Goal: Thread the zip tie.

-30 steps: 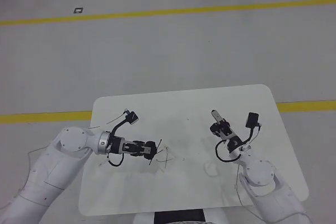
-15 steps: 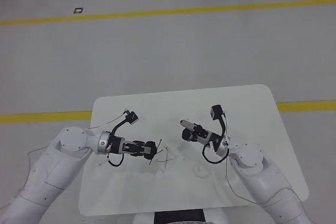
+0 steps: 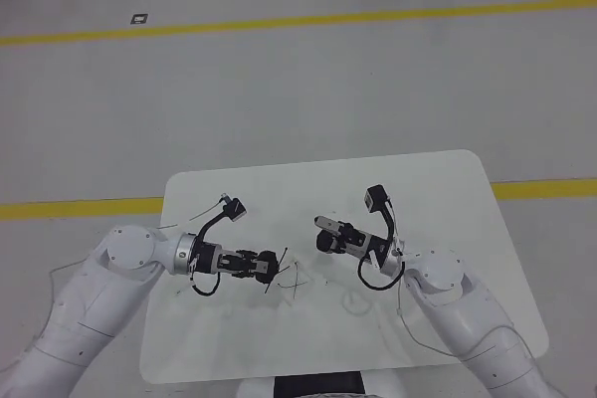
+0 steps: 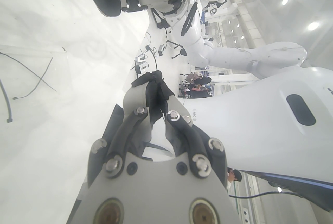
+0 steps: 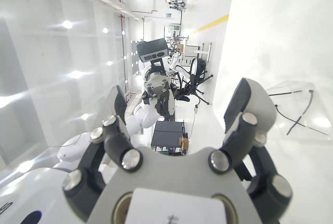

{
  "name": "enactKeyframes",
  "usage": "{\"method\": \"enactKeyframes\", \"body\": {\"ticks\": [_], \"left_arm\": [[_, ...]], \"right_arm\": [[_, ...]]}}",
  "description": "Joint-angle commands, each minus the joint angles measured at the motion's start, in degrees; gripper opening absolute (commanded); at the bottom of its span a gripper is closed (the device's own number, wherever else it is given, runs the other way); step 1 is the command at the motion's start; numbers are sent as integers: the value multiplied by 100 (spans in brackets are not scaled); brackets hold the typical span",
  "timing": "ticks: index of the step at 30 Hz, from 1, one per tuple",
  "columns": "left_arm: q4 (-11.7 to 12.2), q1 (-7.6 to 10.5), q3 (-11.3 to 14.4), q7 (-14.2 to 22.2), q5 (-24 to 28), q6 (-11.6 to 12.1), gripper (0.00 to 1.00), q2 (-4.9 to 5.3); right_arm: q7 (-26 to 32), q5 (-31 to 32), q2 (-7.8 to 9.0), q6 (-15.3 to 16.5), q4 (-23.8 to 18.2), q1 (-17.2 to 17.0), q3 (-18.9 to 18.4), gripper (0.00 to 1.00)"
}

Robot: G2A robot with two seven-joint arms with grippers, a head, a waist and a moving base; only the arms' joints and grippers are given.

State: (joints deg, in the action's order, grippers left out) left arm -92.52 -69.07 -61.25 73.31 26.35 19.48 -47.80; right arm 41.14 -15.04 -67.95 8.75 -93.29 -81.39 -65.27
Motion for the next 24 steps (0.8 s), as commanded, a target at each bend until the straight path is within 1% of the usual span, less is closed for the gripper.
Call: {"method": "enactKeyframes", "body": {"ticks": [1,9,10,12,15,18,22,24], "left_arm": [[0,0,0,0,0,0,0,0],[0,0,0,0,0,0,0,0],[-17,-18,17,-107,-6,-21,0,-6],[-18,-32,32,-140,7,-21,0,-6],[34,-34,31,44,194,0,0,-3],[141,-18,25,292,418,0,0,-11],[296,26,39,561,572,0,0,-52],[348,56,50,633,536,0,0,-75]], "right_arm": [[0,0,0,0,0,0,0,100],[0,0,0,0,0,0,0,100],[0,0,0,0,0,0,0,100],[0,0,0,0,0,0,0,100],[0,0,0,0,0,0,0,100],[0,0,0,0,0,0,0,100],[0,0,0,0,0,0,0,100],[0,0,0,0,0,0,0,100]]}}
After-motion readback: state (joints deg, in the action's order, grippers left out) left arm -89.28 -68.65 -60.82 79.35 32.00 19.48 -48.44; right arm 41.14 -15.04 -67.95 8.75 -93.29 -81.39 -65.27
